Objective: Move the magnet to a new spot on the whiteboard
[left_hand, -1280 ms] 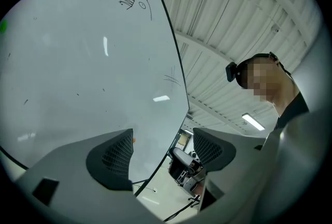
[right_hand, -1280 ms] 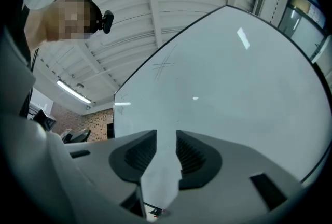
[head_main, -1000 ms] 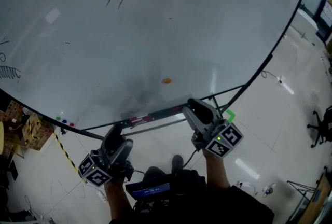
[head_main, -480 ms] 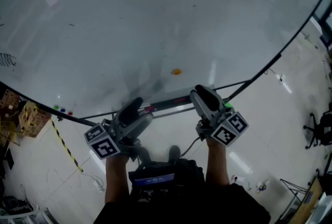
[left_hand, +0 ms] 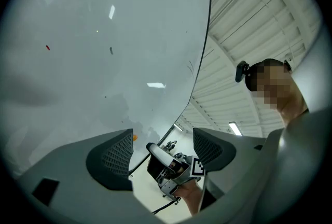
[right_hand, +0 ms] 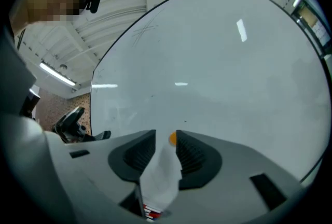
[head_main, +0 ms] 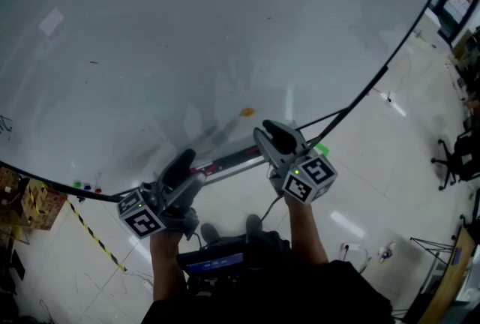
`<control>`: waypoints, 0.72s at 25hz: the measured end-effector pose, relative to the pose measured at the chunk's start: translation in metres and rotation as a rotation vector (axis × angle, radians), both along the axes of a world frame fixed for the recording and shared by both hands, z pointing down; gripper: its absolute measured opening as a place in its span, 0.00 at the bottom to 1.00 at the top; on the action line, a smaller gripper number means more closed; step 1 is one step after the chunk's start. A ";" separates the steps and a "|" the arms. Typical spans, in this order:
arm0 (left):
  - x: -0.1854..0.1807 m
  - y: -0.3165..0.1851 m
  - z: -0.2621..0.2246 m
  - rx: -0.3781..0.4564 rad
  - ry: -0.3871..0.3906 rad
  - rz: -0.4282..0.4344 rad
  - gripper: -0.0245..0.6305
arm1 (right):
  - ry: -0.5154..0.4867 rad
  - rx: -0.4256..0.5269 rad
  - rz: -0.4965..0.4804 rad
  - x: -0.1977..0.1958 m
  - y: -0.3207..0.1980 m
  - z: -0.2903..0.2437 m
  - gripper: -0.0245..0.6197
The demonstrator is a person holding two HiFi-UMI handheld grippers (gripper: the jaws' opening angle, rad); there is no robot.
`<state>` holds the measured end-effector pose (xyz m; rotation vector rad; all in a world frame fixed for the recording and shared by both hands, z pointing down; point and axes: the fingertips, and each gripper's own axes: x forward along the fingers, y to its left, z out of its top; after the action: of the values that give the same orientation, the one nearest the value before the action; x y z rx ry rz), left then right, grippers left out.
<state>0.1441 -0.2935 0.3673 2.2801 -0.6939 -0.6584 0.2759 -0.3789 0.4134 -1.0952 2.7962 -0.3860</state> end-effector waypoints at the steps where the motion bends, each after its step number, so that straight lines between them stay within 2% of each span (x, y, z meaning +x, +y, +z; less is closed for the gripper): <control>1: -0.003 0.000 0.000 -0.001 0.002 0.002 0.58 | 0.018 0.000 0.016 -0.003 -0.004 0.002 0.27; 2: -0.005 -0.001 0.000 -0.001 0.003 0.006 0.58 | 0.032 -0.002 0.034 -0.006 -0.008 0.004 0.29; 9: -0.010 -0.002 -0.002 0.012 0.006 0.039 0.58 | 0.161 0.013 0.175 -0.013 -0.031 0.012 0.29; 18: -0.015 -0.003 -0.001 0.004 -0.003 0.041 0.58 | 0.302 0.061 0.283 -0.024 -0.046 0.017 0.29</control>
<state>0.1288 -0.2960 0.3664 2.2935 -0.6458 -0.6370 0.2517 -0.4246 0.4308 -1.6267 2.8105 -0.1126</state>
